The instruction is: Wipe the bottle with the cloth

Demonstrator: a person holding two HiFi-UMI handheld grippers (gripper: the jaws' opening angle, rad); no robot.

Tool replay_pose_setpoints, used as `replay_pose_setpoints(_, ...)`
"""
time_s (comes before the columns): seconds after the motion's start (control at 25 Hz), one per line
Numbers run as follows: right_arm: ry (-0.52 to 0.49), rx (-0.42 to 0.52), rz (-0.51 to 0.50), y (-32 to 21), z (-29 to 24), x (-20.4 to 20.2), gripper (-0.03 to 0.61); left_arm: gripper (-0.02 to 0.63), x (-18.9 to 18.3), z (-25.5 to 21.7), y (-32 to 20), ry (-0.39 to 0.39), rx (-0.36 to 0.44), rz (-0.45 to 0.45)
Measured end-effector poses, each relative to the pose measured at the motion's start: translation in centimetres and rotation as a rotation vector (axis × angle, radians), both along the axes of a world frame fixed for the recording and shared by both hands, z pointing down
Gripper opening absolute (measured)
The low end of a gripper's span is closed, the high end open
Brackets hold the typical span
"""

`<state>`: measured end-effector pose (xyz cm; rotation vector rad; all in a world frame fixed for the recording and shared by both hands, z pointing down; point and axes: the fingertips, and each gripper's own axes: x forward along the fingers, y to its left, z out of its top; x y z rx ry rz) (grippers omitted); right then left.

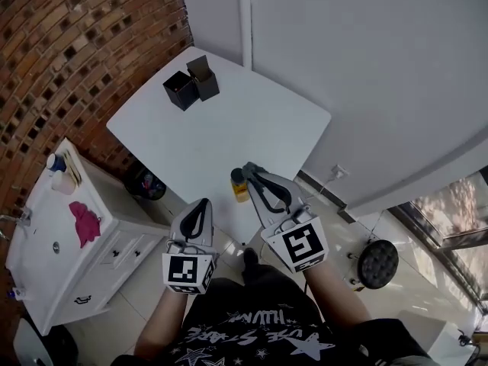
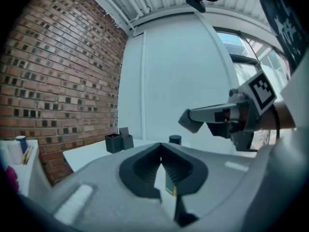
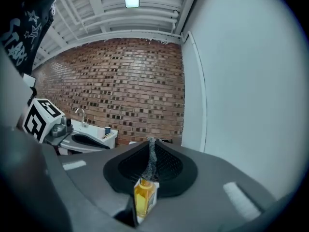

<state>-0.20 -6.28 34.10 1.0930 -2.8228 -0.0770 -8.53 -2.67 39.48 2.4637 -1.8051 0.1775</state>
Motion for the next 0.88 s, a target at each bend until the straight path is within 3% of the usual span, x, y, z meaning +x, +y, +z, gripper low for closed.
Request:
replay_pose_setpoints(0.4,0.11,-0.078,-0.059,-1.8,1.8,-3.3,0.037,0.005,-0.9,1.5,-2.1,0.002,-0.046,0.034)
replay_pose_setpoints(0.88,0.148,-0.113,-0.053,-0.3,2.4,-4.0,0.038,0.005,-1.0,2.4,-3.4,0.032,-0.086,0.106)
